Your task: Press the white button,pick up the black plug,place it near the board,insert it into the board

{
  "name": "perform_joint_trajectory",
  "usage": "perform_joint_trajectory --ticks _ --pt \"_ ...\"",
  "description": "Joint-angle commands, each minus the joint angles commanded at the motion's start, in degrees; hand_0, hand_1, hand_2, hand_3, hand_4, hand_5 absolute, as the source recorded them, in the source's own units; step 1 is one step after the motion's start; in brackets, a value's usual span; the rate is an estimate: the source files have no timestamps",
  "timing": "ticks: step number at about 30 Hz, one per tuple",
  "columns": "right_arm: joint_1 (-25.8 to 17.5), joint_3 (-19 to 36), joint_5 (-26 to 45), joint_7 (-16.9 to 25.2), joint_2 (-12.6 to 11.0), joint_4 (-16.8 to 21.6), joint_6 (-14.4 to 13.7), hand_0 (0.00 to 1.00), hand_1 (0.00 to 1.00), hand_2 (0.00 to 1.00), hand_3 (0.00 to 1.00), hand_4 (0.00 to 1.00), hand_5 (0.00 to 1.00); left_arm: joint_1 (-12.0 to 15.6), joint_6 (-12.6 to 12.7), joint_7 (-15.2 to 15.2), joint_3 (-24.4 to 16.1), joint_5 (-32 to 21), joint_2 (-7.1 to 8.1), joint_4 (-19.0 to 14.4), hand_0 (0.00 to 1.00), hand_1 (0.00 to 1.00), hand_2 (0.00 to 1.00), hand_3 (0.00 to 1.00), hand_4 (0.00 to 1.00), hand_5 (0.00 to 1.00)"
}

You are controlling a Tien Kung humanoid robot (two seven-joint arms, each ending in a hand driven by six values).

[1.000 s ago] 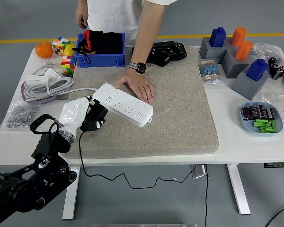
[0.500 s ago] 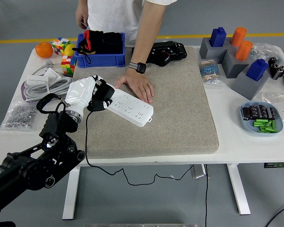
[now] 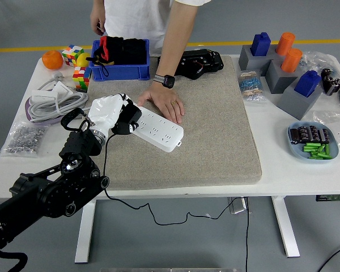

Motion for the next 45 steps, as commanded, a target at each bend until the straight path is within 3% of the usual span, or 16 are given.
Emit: perform_joint_trajectory --ticks 8,19,26,27,32,33,38,39,44,45 --pt "0.12 -0.15 0.02 0.01 -0.06 0.12 0.01 0.825 0.655 0.658 0.627 0.758 0.496 -0.57 -0.46 0.77 0.58 1.4 -0.11 1.95 0.164 0.23 0.238 0.361 0.182 0.002" --pt "0.04 -0.51 0.15 0.01 -0.08 0.11 0.0 0.825 0.655 0.657 0.626 0.758 0.494 -0.47 -1.0 1.21 1.49 1.43 0.07 1.95 0.162 0.233 0.237 0.362 0.183 0.002" --pt "0.01 -0.68 0.2 -0.01 -0.07 0.07 0.0 0.825 0.655 0.657 0.626 0.758 0.495 -0.25 -1.53 1.04 1.35 -1.37 0.18 1.65 0.173 0.247 0.247 0.381 0.215 0.002" --pt "0.01 -0.69 0.23 0.0 -0.07 0.1 0.02 0.825 0.654 0.656 0.626 0.758 0.495 -0.25 -1.73 0.97 1.39 -1.81 0.17 1.73 0.539 0.72 0.676 0.773 0.778 0.002" --pt "0.05 -0.54 0.19 0.0 -0.08 0.14 0.03 0.825 0.654 0.656 0.626 0.758 0.495 -0.2 -1.81 0.71 1.49 -3.08 0.12 1.86 0.539 0.72 0.676 0.773 0.778 0.002" --pt "0.05 -0.52 0.18 0.0 -0.08 0.13 0.03 0.825 0.654 0.656 0.626 0.758 0.494 -0.19 -1.81 0.74 1.47 -3.1 0.09 1.89 0.896 0.957 0.95 0.955 0.975 0.181" --pt "0.0 -0.44 0.18 0.0 -0.06 0.12 0.04 0.825 0.654 0.656 0.626 0.758 0.494 -0.07 -1.55 0.66 1.3 -3.29 0.12 1.87 0.896 0.957 0.95 0.955 0.975 0.181" --pt "-0.01 -0.42 0.18 0.0 -0.05 0.12 0.04 0.825 0.654 0.656 0.626 0.758 0.494 -0.06 -1.52 0.65 1.27 -3.32 0.13 1.87 0.923 0.978 0.968 0.965 0.998 0.246" --pt "-0.12 -0.37 0.16 -0.01 -0.03 0.09 0.04 0.825 0.654 0.656 0.626 0.758 0.494 0.16 -1.11 0.74 0.97 -3.1 0.17 1.58 0.923 0.978 0.968 0.965 0.998 0.246" --pt "-0.15 -0.41 0.17 -0.02 -0.04 0.08 0.06 0.825 0.654 0.656 0.626 0.758 0.494 0.23 -1.03 0.7 0.94 -3.1 0.2 1.41 0.928 0.981 0.971 0.967 0.998 0.285"
